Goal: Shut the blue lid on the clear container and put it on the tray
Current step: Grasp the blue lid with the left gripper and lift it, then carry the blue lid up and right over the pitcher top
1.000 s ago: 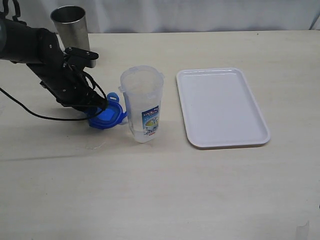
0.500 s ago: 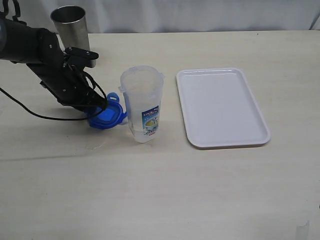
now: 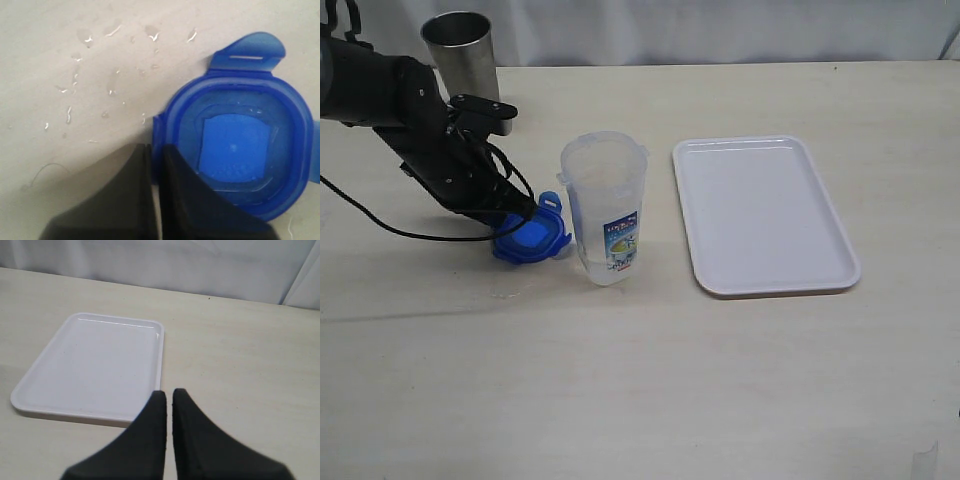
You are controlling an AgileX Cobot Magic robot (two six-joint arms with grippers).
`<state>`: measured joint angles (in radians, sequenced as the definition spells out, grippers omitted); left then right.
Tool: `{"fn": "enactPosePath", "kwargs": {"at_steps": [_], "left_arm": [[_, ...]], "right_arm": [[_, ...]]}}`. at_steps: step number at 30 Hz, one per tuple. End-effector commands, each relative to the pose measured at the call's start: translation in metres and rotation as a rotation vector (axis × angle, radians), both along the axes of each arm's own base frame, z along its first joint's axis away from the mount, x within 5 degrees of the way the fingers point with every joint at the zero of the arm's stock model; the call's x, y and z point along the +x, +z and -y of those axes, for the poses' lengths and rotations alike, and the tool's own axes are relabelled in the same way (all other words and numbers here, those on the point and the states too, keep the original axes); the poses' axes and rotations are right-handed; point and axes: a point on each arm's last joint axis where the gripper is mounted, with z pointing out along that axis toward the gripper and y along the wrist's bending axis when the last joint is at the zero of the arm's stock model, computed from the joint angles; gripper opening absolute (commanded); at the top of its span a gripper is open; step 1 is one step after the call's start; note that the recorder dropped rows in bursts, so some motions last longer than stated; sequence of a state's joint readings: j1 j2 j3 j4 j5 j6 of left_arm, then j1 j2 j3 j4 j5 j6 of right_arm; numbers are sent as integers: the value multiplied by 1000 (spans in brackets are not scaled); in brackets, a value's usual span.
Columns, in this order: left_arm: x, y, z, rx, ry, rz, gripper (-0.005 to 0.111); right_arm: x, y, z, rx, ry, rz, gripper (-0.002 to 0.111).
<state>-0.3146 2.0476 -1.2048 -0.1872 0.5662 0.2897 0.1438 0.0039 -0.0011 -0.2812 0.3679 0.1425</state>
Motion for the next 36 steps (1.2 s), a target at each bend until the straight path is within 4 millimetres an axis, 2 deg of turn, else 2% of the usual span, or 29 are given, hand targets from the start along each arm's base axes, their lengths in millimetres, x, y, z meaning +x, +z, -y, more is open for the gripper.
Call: {"fn": "enactPosePath", "kwargs": {"at_steps": [1, 7, 15, 24, 29, 32, 36], "left_arm": [[1, 2, 0, -5, 6, -1, 0], [1, 10, -1, 5, -11, 25, 0], [-2, 49, -2, -24, -12, 114, 0], [-9, 82, -4, -32, -55, 180, 0], [-14, 110, -5, -16, -100, 276, 0], [-22, 128, 7, 7, -169, 356, 0], [-34, 152, 31, 28, -265, 516, 0]], "right_arm": [[0, 0, 0, 5, -3, 1, 5], [0, 0, 0, 5, -3, 1, 5], [0, 0, 0, 5, -3, 1, 5], [0, 0, 0, 5, -3, 1, 5], [0, 0, 0, 5, -3, 1, 5], [0, 0, 0, 5, -3, 1, 5], [0, 0, 0, 5, -3, 1, 5]]}}
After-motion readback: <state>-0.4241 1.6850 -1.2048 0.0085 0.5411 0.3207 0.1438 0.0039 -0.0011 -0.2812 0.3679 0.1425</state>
